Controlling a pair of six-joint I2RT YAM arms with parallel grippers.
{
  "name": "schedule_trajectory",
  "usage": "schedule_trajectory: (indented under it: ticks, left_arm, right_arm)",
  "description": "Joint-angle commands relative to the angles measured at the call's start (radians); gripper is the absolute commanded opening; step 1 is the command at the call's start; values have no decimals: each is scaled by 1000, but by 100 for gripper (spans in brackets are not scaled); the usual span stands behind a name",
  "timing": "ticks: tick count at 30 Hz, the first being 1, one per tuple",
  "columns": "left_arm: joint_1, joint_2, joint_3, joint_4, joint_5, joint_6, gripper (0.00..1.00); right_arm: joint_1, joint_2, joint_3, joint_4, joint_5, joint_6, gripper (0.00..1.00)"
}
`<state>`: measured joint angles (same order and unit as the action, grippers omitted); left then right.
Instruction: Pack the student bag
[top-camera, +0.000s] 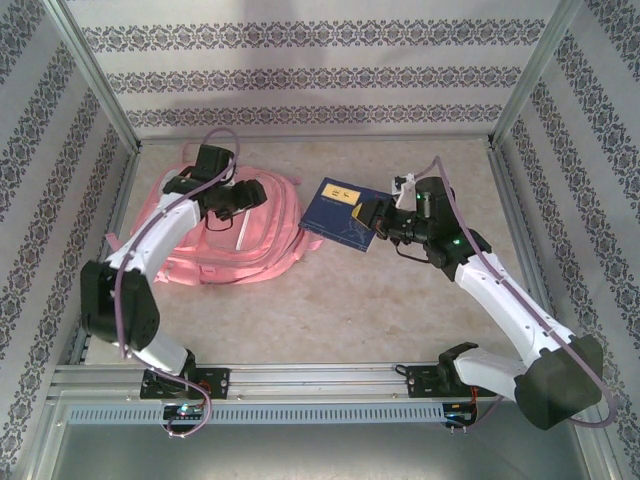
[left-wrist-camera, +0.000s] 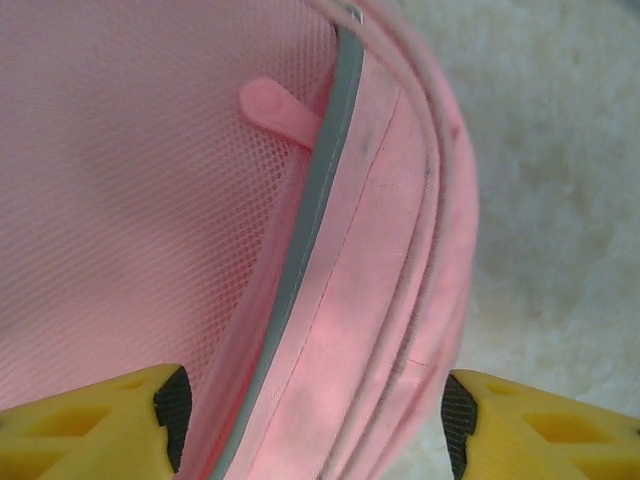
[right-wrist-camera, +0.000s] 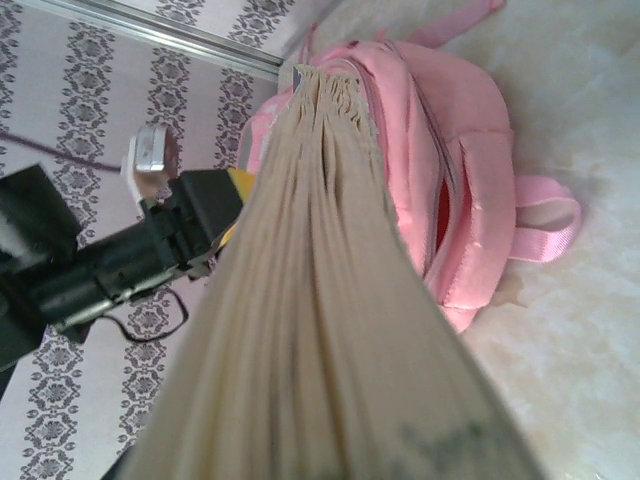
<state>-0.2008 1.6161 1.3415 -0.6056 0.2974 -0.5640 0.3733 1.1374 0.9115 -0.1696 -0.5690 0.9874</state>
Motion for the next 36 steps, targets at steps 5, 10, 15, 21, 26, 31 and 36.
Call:
schedule_trajectory:
  ticks: [5, 10, 15, 21, 26, 31, 36]
  left_arm:
    - [5, 75, 3, 63, 172, 100, 58]
    - [8, 69, -8, 74, 220, 125, 21]
    - [21, 47, 19, 34, 245, 140, 0]
    - [23, -28, 74, 20, 318, 95, 0]
    - [22, -89, 116, 54, 399, -11, 0]
    - [1, -137, 131, 72, 449, -72, 0]
    - [-23, -186, 90, 77, 488, -72, 0]
  right_arm:
    - [-13, 6, -9, 47, -69, -6, 0]
    - [-13, 42, -1, 61, -67, -8, 0]
    - [-13, 112, 39, 29, -48, -39, 0]
    - [-33, 173, 93, -81, 69, -98, 0]
    - [-55, 203, 102, -115, 103, -133, 0]
    - [-54, 237, 82, -26, 21, -132, 0]
    - [-49, 251, 56, 170, -116, -96, 0]
